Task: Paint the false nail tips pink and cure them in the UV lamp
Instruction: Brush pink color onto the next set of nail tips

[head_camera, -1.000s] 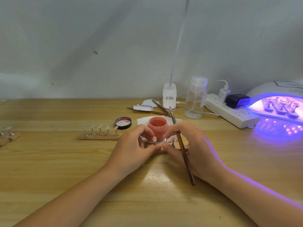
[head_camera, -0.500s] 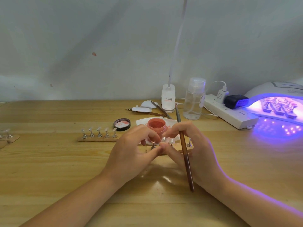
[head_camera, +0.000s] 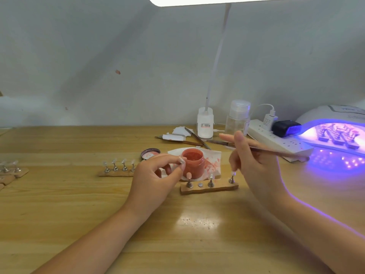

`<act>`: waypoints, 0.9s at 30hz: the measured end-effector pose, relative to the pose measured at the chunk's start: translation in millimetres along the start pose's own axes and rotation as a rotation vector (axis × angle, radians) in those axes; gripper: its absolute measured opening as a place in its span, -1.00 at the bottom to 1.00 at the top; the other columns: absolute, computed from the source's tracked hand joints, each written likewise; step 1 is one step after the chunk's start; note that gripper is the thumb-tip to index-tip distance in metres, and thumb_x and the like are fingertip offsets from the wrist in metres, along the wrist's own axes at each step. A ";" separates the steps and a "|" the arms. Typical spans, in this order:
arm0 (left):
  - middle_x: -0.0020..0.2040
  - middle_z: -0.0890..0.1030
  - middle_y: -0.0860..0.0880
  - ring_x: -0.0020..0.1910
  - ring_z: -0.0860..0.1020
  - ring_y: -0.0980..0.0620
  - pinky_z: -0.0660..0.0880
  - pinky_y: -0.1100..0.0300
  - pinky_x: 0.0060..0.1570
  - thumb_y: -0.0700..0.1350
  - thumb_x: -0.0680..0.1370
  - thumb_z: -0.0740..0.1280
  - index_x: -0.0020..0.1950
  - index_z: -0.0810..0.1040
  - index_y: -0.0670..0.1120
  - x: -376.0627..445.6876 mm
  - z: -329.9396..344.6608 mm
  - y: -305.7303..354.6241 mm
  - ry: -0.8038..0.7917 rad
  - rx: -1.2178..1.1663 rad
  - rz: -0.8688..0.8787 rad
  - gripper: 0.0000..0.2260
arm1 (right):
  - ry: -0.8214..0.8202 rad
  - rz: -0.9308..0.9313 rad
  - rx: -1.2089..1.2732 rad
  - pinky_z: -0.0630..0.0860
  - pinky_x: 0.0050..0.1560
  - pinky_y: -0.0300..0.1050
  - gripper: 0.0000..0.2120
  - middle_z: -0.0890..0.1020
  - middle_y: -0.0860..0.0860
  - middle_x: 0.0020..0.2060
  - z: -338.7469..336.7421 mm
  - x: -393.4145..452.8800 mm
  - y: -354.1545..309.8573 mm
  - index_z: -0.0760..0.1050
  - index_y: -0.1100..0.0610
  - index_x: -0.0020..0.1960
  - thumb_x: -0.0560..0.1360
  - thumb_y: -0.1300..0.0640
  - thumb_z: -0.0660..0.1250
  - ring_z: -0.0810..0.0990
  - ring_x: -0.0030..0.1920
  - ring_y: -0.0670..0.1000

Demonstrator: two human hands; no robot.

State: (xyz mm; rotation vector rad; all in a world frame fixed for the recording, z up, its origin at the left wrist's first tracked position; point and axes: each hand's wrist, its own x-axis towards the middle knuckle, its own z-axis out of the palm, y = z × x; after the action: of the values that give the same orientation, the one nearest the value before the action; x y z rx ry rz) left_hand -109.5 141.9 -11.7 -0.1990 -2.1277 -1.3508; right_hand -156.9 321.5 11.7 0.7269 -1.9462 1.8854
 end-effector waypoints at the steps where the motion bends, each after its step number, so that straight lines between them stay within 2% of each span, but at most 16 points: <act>1: -0.26 0.63 0.13 -0.33 0.48 0.22 0.35 0.45 -0.38 -0.31 0.42 0.40 -0.22 0.63 0.04 0.3 0.1 0.2 0.002 -0.006 -0.010 -0.77 | -0.006 0.023 -0.029 0.33 -0.42 -0.43 -0.72 0.37 -0.07 -0.58 0.5 7.1 -0.9 0.61 -0.04 -0.11 0.47 -0.11 0.16 0.38 -0.50 -0.19; 4: -0.27 0.63 0.16 -0.34 0.49 0.25 0.35 0.46 -0.38 -0.31 0.42 0.41 -0.22 0.63 0.08 1.6 -0.1 0.5 0.005 -0.014 -0.043 -0.75 | -0.097 0.063 -0.178 0.37 -0.34 -0.49 -0.79 0.50 -0.21 -0.55 3.0 33.8 -2.1 0.61 -0.01 -0.17 0.55 0.04 0.23 0.47 -0.43 -0.30; 6: -0.31 0.63 0.19 -0.35 0.48 0.25 0.34 0.47 -0.37 -0.31 0.41 0.41 -0.23 0.63 0.09 2.2 -0.1 0.1 0.000 -0.028 -0.069 -0.73 | -0.162 0.095 -0.250 0.38 -0.39 -0.45 -0.86 0.54 -0.16 -0.54 6.2 50.2 -2.6 0.57 0.08 -0.18 0.51 0.08 0.30 0.48 -0.48 -0.28; 10: -0.32 0.63 0.16 -0.39 0.43 0.26 0.32 0.47 -0.39 -0.32 0.41 0.41 -0.21 0.64 0.10 2.6 -0.7 -0.1 -0.004 -0.050 -0.088 -0.72 | -0.254 0.084 -0.387 0.39 -0.48 -0.42 -0.74 0.59 -0.06 -0.52 18.0 65.5 -4.6 0.39 0.08 -0.32 0.43 0.03 0.41 0.48 -0.57 -0.25; 14: -0.33 0.62 0.16 -0.39 0.42 0.23 0.31 0.45 -0.41 -0.32 0.41 0.40 -0.21 0.63 0.13 2.8 -0.5 0.4 0.001 -0.056 -0.085 -0.69 | -0.330 0.024 -0.534 0.50 -0.26 -0.17 -0.69 0.58 -0.04 -0.53 26.1 67.3 -4.7 0.41 0.10 -0.37 0.41 -0.03 0.43 0.55 -0.44 -0.15; 19: -0.28 0.61 0.22 -0.37 0.41 0.21 0.31 0.45 -0.41 -0.31 0.42 0.38 -0.20 0.61 0.15 2.5 -0.5 2.6 -0.015 -0.046 -0.065 -0.69 | -0.404 0.001 -0.715 0.39 -0.31 -0.12 -0.65 0.46 -0.05 -0.47 33.8 64.4 0.9 0.38 0.08 -0.36 0.40 -0.11 0.41 0.42 -0.40 -0.08; 21: -0.29 0.60 0.25 -0.37 0.42 0.21 0.31 0.45 -0.41 -0.31 0.43 0.38 -0.20 0.62 0.13 2.2 -0.7 2.5 -0.020 -0.048 -0.069 -0.70 | -0.415 0.012 -0.728 0.38 -0.31 -0.13 -0.66 0.45 -0.06 -0.46 34.6 63.8 1.1 0.38 0.07 -0.36 0.40 -0.11 0.40 0.41 -0.39 -0.10; 24: -0.33 0.59 0.26 -0.37 0.42 0.22 0.31 0.44 -0.41 -0.31 0.43 0.38 -0.19 0.62 0.12 2.0 -0.6 2.3 -0.015 -0.048 -0.087 -0.71 | -0.367 0.043 -0.609 0.46 -0.25 -0.12 -0.69 0.52 -0.07 -0.50 30.2 68.2 -2.8 0.40 0.08 -0.36 0.40 -0.05 0.42 0.51 -0.39 -0.08; 27: -0.39 0.57 0.30 -0.41 0.43 0.26 0.30 0.46 -0.43 -0.31 0.43 0.38 -0.20 0.60 0.14 1.8 -0.4 4.0 -0.010 -0.040 -0.096 -0.70 | -0.278 0.127 -0.466 0.42 -0.38 -0.36 -0.71 0.54 -0.09 -0.61 21.0 74.4 -5.7 0.39 0.08 -0.37 0.42 0.03 0.42 0.53 -0.49 -0.20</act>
State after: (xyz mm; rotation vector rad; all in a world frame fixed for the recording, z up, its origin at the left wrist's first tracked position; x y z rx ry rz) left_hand -109.1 143.1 -7.6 -0.1209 -2.1438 -1.4511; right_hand -211.8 291.2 57.2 0.7607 -2.5329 1.3576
